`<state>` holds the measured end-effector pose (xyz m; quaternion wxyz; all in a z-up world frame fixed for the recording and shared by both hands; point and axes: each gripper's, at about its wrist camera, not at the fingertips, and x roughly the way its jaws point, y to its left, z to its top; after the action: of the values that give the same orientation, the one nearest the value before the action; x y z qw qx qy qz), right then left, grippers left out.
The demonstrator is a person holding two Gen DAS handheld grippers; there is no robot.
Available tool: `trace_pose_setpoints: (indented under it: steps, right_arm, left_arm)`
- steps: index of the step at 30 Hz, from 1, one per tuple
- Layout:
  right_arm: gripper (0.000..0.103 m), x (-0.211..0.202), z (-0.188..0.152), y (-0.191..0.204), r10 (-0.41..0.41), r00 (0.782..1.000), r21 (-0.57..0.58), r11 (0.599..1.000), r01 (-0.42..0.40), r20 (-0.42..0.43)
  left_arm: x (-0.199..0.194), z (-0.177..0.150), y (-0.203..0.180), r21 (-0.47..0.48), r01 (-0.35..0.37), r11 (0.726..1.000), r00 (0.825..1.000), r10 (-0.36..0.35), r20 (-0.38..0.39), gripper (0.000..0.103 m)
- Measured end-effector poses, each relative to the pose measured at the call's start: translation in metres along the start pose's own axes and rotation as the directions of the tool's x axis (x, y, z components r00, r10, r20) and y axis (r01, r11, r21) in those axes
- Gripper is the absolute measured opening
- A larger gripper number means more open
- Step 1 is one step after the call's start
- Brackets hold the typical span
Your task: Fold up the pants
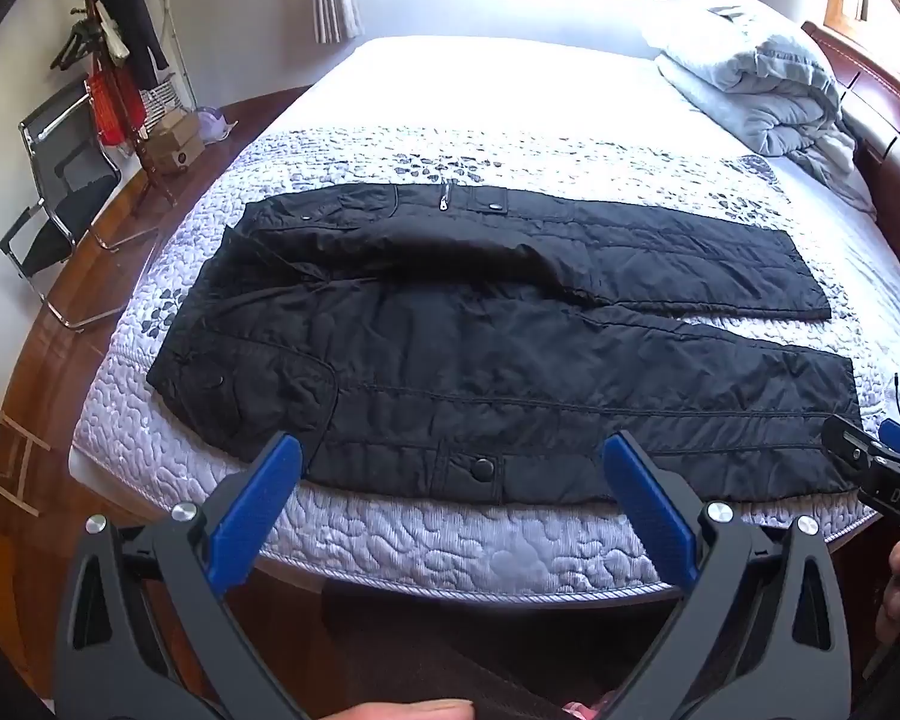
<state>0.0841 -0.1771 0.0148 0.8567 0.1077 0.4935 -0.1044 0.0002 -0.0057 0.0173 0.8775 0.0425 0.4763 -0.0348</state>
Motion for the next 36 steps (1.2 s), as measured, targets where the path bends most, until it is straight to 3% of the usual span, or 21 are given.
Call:
trace_pose_setpoints:
  steps: [10,36]
  right_arm:
    - [0.099,0.003,-0.003,-0.008,0.021,0.999,0.016,1.000,-0.022,0.032]
    - [0.099,0.009,-0.002,-0.011,0.017,1.000,0.023,1.000,-0.018,0.014]
  left_arm:
    - [0.000,0.000,-0.002,0.007,-0.001,1.000,1.000,0.001,0.005,0.101]
    - [-0.003,0.001,-0.003,0.009,0.002,1.000,1.000,-0.002,0.023,0.101]
